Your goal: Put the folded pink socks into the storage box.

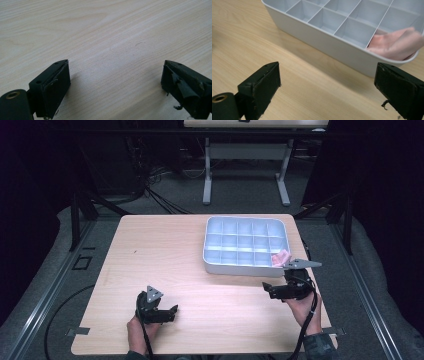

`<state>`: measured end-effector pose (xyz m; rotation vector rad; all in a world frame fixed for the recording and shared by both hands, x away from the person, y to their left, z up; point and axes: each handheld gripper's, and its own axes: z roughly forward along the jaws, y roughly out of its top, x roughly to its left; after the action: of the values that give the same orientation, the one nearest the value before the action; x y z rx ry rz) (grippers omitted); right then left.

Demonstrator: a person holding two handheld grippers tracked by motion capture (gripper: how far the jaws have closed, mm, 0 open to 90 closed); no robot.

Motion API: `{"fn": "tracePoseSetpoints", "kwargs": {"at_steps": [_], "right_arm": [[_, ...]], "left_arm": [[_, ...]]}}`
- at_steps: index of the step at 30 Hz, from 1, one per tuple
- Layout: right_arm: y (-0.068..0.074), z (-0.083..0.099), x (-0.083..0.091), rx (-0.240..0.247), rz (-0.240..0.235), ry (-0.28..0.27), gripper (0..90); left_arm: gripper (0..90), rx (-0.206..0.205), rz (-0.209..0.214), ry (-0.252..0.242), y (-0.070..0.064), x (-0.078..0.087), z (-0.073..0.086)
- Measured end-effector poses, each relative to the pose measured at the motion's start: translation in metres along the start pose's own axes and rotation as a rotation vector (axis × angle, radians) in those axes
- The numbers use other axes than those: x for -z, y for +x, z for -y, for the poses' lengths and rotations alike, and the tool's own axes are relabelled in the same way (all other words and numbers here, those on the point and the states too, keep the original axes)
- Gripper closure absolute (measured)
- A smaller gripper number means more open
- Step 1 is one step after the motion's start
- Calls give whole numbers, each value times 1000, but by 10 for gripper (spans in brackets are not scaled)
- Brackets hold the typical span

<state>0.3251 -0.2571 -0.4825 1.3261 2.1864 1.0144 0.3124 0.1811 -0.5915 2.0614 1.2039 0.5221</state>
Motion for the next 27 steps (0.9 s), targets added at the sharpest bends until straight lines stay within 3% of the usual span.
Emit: {"fn": "tracePoseSetpoints", "kwargs": {"at_steps": [7,8,10,14,20,27], "right_arm": [[1,43,-15,-27,18,16,57],[-1,58,-21,-47,23,26,55],[-2,63,-23,-46,34,34,54],[-11,93,-32,-67,57,51,48],[-14,106,-38,-59,71,48,42],[-12,106,-40,-29,86,51,37]], "left_arm": [[86,1,0,-1,0,0,0],[87,2,0,-1,0,0,0],[87,0,-1,0,0,0,0],[87,1,-1,0,0,0,0],[87,1,-1,0,0,0,0],[87,1,-1,0,0,0,0]]}}
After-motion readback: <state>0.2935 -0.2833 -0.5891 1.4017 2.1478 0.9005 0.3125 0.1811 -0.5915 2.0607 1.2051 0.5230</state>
